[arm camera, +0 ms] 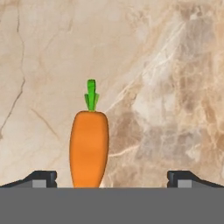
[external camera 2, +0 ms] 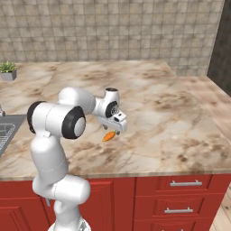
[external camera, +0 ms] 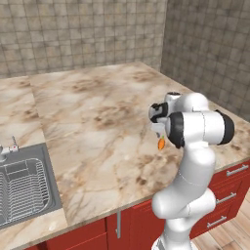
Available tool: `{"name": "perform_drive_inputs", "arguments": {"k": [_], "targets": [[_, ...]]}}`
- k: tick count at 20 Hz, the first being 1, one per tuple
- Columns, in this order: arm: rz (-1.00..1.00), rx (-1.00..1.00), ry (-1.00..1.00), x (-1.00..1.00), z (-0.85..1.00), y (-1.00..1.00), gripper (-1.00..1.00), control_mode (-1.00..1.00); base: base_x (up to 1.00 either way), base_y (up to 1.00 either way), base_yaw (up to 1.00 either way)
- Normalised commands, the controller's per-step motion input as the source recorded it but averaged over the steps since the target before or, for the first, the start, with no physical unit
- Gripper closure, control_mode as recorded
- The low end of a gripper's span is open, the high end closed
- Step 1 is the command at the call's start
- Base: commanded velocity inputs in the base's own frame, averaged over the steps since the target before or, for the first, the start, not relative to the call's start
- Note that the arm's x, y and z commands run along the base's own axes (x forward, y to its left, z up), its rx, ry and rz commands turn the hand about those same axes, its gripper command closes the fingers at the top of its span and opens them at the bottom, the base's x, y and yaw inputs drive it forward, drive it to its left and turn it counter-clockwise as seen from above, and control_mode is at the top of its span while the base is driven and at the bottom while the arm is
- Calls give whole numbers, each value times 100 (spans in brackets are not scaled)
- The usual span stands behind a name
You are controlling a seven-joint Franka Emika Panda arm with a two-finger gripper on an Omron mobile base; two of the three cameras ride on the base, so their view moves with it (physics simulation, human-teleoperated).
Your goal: Place the two vegetables and bowl onto the tray for setting up a vegetable dip station.
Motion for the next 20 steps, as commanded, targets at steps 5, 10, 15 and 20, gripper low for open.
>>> {"name": "perform_drive_inputs", "arguments": {"k": [5,10,15,20], "targets": [[0,-3,-3,7,-29,1,-100,-100,0,0,0],[0,0,-2,20,-16,2,-100,-100,0,0,0],[0,0,0,22,-10,2,-100,-100,0,0,0],[0,0,0,6,-16,0,-100,-100,0,0,0]]}}
